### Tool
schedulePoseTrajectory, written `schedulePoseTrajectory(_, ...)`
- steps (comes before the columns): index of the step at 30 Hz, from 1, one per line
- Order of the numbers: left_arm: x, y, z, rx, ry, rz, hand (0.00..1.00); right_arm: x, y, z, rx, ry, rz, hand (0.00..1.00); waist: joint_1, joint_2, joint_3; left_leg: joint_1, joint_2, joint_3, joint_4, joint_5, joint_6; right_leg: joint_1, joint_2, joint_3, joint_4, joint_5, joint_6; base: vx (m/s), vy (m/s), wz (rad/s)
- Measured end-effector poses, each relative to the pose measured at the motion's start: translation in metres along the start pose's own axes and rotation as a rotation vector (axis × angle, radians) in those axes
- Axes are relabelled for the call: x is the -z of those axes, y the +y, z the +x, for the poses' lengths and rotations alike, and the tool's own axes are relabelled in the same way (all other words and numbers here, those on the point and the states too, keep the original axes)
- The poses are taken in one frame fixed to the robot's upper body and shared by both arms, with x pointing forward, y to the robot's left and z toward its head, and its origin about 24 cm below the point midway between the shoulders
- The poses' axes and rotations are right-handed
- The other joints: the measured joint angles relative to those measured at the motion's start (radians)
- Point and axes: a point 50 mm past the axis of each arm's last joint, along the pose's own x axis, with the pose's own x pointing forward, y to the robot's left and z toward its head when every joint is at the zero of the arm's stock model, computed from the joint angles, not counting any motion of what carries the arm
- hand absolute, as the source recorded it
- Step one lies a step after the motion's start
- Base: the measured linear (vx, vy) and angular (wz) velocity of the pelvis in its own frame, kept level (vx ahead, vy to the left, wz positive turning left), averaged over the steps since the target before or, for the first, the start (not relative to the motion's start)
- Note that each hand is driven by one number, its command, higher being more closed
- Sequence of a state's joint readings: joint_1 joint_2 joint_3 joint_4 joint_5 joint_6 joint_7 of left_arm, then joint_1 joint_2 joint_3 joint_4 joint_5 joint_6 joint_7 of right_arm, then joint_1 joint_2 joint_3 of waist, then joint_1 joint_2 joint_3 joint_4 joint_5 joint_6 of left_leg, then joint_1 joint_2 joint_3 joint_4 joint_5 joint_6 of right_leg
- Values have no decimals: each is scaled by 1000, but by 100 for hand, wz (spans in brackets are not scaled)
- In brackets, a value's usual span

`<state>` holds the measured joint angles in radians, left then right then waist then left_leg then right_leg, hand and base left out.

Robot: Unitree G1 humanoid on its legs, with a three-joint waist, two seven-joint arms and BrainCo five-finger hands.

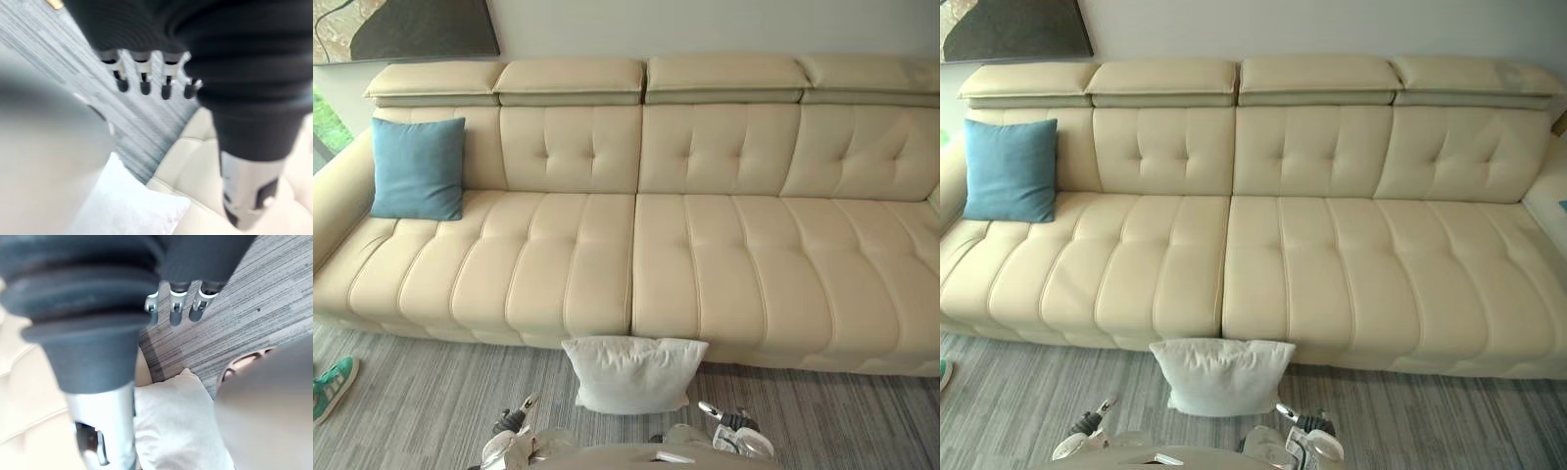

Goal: Pick up cushions and gather them together orderly.

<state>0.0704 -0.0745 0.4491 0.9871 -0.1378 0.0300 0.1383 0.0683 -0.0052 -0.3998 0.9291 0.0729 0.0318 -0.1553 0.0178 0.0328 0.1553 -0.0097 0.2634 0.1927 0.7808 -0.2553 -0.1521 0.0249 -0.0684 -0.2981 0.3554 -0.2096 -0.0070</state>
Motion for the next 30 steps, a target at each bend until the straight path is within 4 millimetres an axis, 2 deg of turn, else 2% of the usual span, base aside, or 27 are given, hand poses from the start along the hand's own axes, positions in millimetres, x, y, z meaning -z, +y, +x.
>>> schedulePoseTrajectory(1,-1,0,0,1,-4,0,0,1,0,0,1,6,-1,0,4,-2,-2,-5,-1,33,-129,-17,40,16,-8,15,-16,10,16,109,143,-29)
schedulePoseTrajectory(2,-1,0,0,1,-4,2,0,2,-1,0,1,8,-1,0,4,-2,-2,-6,-4,37,-193,-13,49,15,-11,19,-17,12,21,128,226,-43)
schedulePoseTrajectory(3,0,0,0,-2,-3,3,0,2,0,0,1,11,-1,0,9,-4,-7,2,-28,22,-341,8,30,8,-13,46,-16,17,49,129,262,-34)
schedulePoseTrajectory(4,-3,6,1,-14,-11,16,0,5,3,-1,-7,21,1,0,12,-22,-24,19,-66,31,-403,16,35,-2,-25,76,-37,31,66,144,252,-26)
schedulePoseTrajectory(6,-8,12,3,-26,-19,53,0,12,9,-4,-20,43,7,0,8,-58,-31,43,-101,56,-448,36,50,5,-48,98,-83,59,76,100,211,-13)
schedulePoseTrajectory(8,-8,17,3,-34,-14,80,0,18,12,-6,-27,59,14,0,6,-72,-39,66,-130,62,-467,47,69,41,-65,107,-141,96,82,42,184,-9)
schedulePoseTrajectory(14,-6,15,4,-22,-10,123,0,21,13,-6,-29,69,-7,0,7,-72,-43,123,-160,97,-560,74,70,60,-71,149,-206,128,100,-19,51,-15)
schedulePoseTrajectory(15,-6,14,4,-18,-6,137,0,22,13,-6,-29,71,-9,0,7,-71,-46,137,-166,101,-592,89,66,60,-69,152,-215,133,104,-40,-11,-10)
schedulePoseTrajectory(16,-3,12,3,-7,2,165,0,24,8,-4,-26,91,-67,0,31,-74,-53,238,-220,137,-806,181,67,79,-66,228,-329,203,101,-32,-10,-5)
schedulePoseTrajectory(30,-3,12,3,-7,2,165,0,24,9,-4,-28,90,-72,0,31,-73,-52,238,-221,137,-807,181,67,79,-66,228,-329,202,101,0,0,0)
